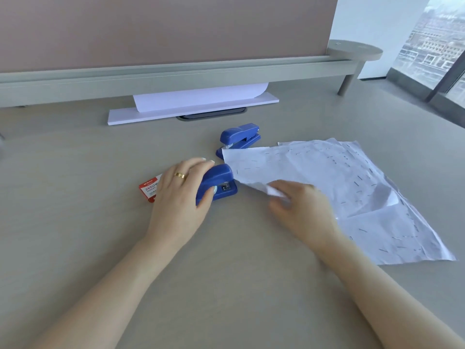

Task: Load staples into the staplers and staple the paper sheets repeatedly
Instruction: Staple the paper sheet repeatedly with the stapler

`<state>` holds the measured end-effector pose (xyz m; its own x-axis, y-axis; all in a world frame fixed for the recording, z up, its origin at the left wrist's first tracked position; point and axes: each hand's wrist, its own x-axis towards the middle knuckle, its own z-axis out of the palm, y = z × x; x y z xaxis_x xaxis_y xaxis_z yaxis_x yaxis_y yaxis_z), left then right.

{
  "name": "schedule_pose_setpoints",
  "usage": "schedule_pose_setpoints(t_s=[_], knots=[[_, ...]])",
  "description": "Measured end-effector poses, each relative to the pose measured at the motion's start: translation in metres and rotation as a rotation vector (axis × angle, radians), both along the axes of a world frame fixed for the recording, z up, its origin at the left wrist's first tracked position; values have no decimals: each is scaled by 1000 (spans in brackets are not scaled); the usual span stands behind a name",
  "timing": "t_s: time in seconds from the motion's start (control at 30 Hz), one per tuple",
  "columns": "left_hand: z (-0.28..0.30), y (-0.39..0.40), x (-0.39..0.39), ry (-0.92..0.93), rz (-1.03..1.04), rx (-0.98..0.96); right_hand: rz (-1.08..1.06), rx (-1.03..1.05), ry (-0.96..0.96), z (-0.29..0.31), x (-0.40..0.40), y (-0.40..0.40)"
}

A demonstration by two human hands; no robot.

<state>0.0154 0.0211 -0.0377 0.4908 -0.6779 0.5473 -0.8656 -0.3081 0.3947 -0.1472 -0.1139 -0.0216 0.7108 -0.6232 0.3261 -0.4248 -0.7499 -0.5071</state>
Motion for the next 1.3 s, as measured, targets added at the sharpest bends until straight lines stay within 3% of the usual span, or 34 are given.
schedule_pose_setpoints(t_s=[0.1, 0.2, 0.33, 0.43, 0.67, 1.03, 1.3], knots=[[10, 0, -13, -11, -89, -63, -171, 259, -270, 13, -17, -24], [18, -10, -26, 119, -148, -134, -291, 592, -500, 20, -31, -50], [30, -40, -44, 466, -208, -199, -245, 1109, -566, 23, -39, -64], [42, -65, -47, 768, -170, -222, -92, 1287, -556, 21, -40, -66], [54, -86, -39, 936, -201, -271, 79, 1277, -605, 25, -38, -62], [48, -81, -28, 891, -270, -367, 163, 1071, -644, 29, -38, -57], [59, -71, -15, 1014, -495, -298, 276, 1056, -656, 32, -41, -53]])
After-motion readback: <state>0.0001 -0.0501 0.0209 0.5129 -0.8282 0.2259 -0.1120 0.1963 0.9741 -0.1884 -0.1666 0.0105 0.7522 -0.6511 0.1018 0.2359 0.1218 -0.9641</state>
